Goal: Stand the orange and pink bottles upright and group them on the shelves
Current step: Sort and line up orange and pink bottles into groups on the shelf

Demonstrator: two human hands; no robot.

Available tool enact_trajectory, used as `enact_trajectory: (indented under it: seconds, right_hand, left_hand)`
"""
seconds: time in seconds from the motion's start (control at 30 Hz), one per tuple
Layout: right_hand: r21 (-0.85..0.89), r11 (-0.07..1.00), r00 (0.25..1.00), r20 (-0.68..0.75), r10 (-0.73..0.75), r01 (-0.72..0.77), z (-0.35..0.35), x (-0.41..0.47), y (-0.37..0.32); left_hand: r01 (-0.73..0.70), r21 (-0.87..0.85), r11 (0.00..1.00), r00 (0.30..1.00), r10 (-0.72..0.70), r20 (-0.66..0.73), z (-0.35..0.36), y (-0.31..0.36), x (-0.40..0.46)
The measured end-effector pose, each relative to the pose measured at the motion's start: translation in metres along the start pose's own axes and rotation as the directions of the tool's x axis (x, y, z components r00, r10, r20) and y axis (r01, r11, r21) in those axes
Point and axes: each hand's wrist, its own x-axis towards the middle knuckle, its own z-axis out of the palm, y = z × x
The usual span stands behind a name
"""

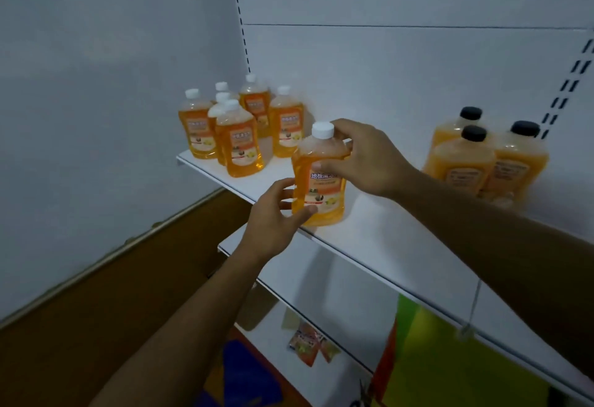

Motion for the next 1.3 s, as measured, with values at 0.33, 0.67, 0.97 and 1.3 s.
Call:
enact_trajectory:
  seconds: [0.33,0.67,0.97,1.3]
  right_hand:
    - [0.035,0.999,1.000,0.011,0.013,-0.014,0.084,0.118,0.009]
    - [-0.009,0.999,0.998,0.054,0.045,-0.045,0.118,0.168,0.014]
    - [-0.064,0.995,0.997,-0.012,0.082,-0.083,0.120,0.172,0.017]
    - [-0.108,0.989,0.995,-0.033,0.096,-0.099,0.120,0.181,0.025]
  left_hand:
    - [0.058,0.050,0.997,0.997,-0.056,-0.049,-0.063,-0.073,0.100]
    - [0.079,0.040,0.996,0.993,-0.076,-0.090,-0.084,-0.103,0.131]
    - [0.089,0.030,0.996,0.994,-0.087,-0.065,-0.082,-0.105,0.150]
    - [0.120,0.040,0.992,0.993,-0.120,-0.021,-0.077,-0.098,0.163]
